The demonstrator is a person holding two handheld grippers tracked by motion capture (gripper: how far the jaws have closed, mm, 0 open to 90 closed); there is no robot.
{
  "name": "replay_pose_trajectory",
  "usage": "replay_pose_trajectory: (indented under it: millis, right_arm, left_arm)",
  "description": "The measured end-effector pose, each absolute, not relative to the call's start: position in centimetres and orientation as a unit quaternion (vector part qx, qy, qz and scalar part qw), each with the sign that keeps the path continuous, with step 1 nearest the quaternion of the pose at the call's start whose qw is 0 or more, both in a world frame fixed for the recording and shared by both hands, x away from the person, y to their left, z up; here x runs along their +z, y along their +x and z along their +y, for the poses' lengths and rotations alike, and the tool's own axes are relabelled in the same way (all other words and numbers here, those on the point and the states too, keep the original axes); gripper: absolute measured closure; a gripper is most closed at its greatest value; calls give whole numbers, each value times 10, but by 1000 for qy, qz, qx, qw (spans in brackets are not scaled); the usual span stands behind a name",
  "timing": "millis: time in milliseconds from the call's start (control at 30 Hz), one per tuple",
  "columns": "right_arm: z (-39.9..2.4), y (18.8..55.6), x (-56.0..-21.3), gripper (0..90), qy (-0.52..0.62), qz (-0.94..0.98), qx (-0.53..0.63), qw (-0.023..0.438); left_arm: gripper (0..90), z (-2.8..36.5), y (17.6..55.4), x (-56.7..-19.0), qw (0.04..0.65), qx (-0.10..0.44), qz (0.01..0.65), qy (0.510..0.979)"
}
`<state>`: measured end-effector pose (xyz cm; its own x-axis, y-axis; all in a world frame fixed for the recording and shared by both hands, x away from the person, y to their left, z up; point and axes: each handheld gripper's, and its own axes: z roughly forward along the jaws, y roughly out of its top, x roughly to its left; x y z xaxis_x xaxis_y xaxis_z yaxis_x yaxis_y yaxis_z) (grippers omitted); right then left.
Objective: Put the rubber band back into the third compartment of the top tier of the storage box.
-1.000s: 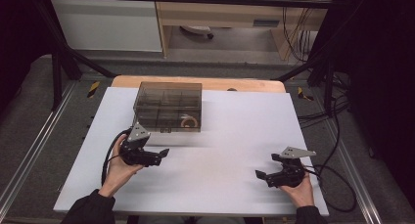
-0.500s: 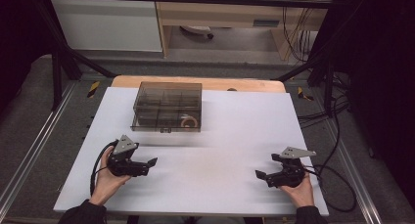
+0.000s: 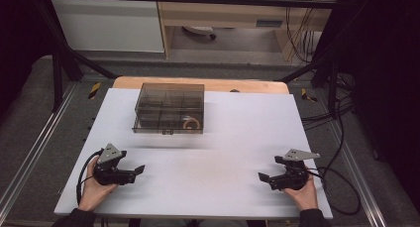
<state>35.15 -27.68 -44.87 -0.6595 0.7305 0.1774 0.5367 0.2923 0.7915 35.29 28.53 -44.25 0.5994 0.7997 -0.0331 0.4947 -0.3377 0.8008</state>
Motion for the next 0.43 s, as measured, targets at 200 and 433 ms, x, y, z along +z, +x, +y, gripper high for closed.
replay_pose_trajectory:
  millis: [200,433]
  right_arm:
    - [-277,352,-449,7,396,797,443,109]
    - [-276,352,-449,7,396,796,444,109]
  left_arm:
    - [88,285,353,-447,403,185,400,802]
    - [88,284,352,-448,404,180,396,805]
